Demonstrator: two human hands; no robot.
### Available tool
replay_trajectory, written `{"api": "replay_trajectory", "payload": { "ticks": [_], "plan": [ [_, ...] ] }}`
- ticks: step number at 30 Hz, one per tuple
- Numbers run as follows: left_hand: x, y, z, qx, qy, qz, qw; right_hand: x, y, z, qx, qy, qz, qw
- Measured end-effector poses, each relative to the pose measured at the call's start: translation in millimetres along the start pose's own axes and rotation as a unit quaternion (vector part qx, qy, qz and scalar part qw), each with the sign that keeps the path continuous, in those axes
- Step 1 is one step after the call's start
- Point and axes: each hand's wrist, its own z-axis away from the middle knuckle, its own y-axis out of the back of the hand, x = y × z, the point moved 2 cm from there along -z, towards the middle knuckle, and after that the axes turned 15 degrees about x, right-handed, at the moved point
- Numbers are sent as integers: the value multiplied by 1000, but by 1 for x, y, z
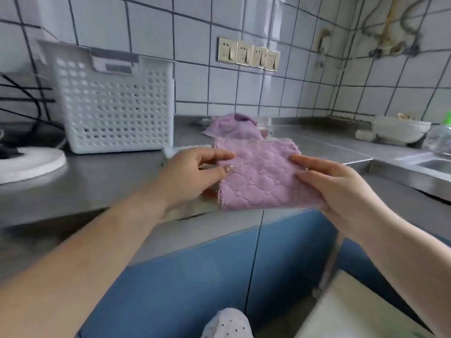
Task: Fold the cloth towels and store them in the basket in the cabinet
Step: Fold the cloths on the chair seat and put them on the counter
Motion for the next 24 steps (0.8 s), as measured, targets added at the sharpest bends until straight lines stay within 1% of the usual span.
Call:
{"api": "replay_trajectory", "payload": {
  "ticks": [3, 5, 7, 8, 10, 11, 13, 16, 19, 21, 23, 24],
  "plan": [
    [22, 43, -25, 49, -73, -114, 990, -25, -50, -28, -30, 33, 17, 999],
    [32, 62, -40, 71, -93, -162, 980, -33, -80, -45, -43, 46, 32, 998],
    [32, 74, -54, 87, -106, -232, 963, -36, -103, -60, -51, 35, 31, 998],
    [30, 77, -61, 84, -117, -282, 949, -36, -111, -66, -51, 23, 26, 998],
    [22, 77, -72, 50, -122, -372, 919, -32, -118, -80, -44, -2, 24, 999],
    [17, 77, -78, 32, -118, -402, 908, -30, -119, -85, -45, -2, 47, 998],
    [7, 76, -84, 15, -110, -442, 890, -23, -122, -89, -59, -8, 97, 993],
    [-2, 75, -86, 16, -108, -474, 874, -11, -126, -92, -77, -34, 117, 989],
    [-7, 71, -84, 18, -103, -495, 863, -1, -130, -100, -72, -15, 155, 985],
    [-12, 68, -82, 5, -94, -512, 854, 3, -130, -103, -69, -4, 177, 982],
    [-18, 67, -81, -14, -81, -535, 841, 8, -131, -106, -87, -1, 216, 973],
    [-19, 67, -81, -17, -78, -549, 832, 8, -132, -108, -92, 17, 253, 963]
  ]
}}
